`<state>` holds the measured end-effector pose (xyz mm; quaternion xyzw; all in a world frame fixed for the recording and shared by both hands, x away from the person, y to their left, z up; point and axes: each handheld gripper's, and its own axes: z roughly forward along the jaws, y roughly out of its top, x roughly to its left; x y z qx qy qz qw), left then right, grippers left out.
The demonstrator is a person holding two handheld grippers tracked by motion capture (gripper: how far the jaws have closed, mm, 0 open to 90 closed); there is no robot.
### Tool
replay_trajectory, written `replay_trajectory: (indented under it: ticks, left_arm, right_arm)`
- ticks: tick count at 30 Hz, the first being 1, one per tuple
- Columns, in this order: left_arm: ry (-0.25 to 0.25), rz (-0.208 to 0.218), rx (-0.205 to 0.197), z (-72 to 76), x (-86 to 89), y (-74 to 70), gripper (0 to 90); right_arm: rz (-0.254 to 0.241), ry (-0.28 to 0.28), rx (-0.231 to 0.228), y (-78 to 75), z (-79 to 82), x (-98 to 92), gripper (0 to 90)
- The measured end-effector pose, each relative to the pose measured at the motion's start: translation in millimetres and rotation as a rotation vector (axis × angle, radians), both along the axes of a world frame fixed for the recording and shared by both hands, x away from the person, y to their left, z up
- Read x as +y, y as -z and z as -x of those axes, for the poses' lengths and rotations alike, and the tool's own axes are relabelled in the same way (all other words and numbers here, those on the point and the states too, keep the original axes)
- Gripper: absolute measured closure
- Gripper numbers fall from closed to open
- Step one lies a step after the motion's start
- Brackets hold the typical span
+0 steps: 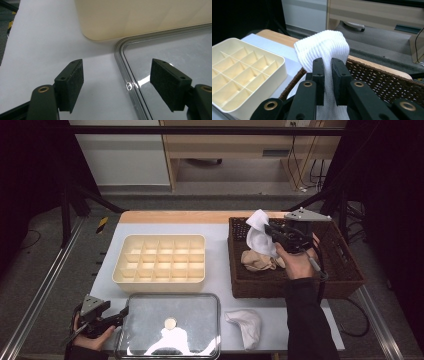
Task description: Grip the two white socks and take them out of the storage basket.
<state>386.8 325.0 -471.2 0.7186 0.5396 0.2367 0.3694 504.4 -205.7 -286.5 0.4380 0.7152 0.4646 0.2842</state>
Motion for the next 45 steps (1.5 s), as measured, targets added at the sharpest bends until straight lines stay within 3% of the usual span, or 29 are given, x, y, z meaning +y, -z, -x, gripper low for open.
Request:
replay_trajectory:
  ticks: [10,21,24,28,29,31,36,37,45]
  left_arm:
    - [0.000,0.005,-0.001,0.3,0.4,-0.6,26.7]
    - [-0.002,0.016,-0.006,0.8,0.7,-1.7,26.9]
    - [-0.002,0.019,-0.010,1.0,1.4,-2.3,27.0]
    - [-0.002,0.021,-0.013,1.1,1.9,-2.8,27.5]
    - [-0.002,0.021,-0.015,1.4,2.4,-3.6,28.0]
    - [-0.003,0.026,-0.018,1.5,2.4,-4.0,28.1]
    - [-0.001,0.041,-0.039,2.8,3.9,-8.8,29.5]
    - [-0.001,0.041,-0.039,2.8,3.9,-8.8,29.7]
    - [0.005,0.068,-0.097,8.8,5.7,-31.6,30.2]
  right_arm:
    - [-0.017,-0.076,-0.031,-10.1,22.6,14.6,81.9]
    - [-0.012,-0.234,-0.056,-10.6,61.0,54.3,82.1]
    - [-0.007,-0.294,-0.048,-1.6,73.2,72.4,82.0]
    - [-0.008,-0.331,-0.037,6.7,79.5,83.0,82.0]
    - [-0.007,-0.353,-0.025,14.7,83.2,90.5,82.1]
    - [-0.009,-0.358,-0.020,17.8,84.3,92.7,82.0]
    - [-0.003,-0.403,0.037,48.0,92.8,109.9,82.0]
    - [-0.003,-0.403,0.037,48.0,92.8,109.9,82.0]
    - [0.009,-0.437,0.117,89.0,100.5,127.3,81.9]
